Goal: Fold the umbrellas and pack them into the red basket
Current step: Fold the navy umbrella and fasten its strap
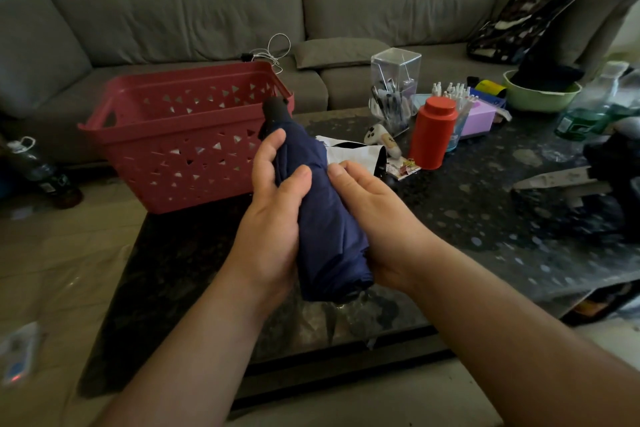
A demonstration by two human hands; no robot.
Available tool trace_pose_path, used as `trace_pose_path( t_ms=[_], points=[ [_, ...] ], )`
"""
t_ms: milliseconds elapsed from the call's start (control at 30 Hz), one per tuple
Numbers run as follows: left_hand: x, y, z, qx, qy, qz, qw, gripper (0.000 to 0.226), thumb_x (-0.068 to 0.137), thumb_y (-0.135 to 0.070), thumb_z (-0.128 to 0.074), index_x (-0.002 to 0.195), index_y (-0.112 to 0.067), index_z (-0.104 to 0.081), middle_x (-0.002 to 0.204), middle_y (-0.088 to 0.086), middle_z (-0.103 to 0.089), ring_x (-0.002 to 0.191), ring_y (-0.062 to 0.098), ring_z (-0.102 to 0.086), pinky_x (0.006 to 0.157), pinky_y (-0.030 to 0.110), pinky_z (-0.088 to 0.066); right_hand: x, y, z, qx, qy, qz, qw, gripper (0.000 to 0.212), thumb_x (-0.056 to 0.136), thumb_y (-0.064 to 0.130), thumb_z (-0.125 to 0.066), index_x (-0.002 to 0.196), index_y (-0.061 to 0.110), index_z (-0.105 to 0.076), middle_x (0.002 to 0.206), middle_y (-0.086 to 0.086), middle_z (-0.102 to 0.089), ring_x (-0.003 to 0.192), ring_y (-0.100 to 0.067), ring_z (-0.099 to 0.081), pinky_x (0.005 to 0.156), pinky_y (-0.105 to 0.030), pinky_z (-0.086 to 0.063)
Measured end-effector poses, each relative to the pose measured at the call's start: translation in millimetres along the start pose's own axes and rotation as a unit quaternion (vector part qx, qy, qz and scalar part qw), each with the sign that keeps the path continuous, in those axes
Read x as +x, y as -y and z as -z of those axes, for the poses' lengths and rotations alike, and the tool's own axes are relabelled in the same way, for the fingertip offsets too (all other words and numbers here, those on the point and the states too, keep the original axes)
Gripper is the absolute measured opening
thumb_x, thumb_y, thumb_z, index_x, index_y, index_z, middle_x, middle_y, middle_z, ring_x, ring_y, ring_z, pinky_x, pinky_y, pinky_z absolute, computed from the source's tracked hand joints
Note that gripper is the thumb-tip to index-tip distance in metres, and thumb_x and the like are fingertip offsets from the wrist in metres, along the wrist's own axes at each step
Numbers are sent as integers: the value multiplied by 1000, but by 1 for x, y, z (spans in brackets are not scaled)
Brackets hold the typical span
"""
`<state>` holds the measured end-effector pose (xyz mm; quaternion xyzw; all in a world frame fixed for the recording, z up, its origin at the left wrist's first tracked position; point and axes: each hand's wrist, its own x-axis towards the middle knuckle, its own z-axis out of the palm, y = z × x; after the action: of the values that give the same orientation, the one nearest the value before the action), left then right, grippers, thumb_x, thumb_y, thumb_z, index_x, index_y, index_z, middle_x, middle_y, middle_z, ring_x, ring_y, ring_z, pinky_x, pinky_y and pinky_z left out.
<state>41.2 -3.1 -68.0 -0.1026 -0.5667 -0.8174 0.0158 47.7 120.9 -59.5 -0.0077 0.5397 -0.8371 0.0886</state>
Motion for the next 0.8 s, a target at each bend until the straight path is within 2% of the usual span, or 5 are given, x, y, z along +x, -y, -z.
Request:
trace_pose_path(
  t_ms=[167,300,400,533,800],
  points=[
    [-2,5,3,96,-2,-89,991,55,99,-31,-55,142,-60,-35,162,-17,-38,145,4,-46,123,40,-39,-1,0,2,-65,-10,33,997,34,111,26,-46,119,-6,-55,108,-15,-63,97,-27,-60,82,-36,-55],
    [-2,0,5,219,21,-142,965,52,108,-36,-53,148,-61,-31,139,-56,-33,138,-25,-34,114,7,-31,2,3,7,-201,-62,150,966,18,108,23,-55,95,12,-59,82,-7,-61,74,-21,-56,65,-36,-47],
    [-4,-4,-1,285,15,-126,950,49,111,-30,-48,148,-60,-41,124,-59,-38,123,-36,-36,101,-4,-28,2,3,12,-362,-112,254,890,20,107,27,-58,89,18,-57,69,4,-62,63,-13,-58,59,-34,-48],
    [-10,1,-17,162,-12,-96,982,45,114,-20,-40,135,-56,-55,142,-35,-52,134,-16,-48,120,23,-38,0,-9,8,-562,-130,371,727,26,106,30,-49,89,10,-53,69,3,-56,60,-22,-54,57,-45,-44],
    [-10,7,-16,109,-178,-181,961,22,109,-36,-44,116,-53,-53,133,4,-61,114,26,-64,101,58,-53,-10,-13,-4,-532,-139,494,674,29,103,31,-55,84,9,-56,114,-7,-57,77,-27,-56,52,-48,-51]
  ],
)
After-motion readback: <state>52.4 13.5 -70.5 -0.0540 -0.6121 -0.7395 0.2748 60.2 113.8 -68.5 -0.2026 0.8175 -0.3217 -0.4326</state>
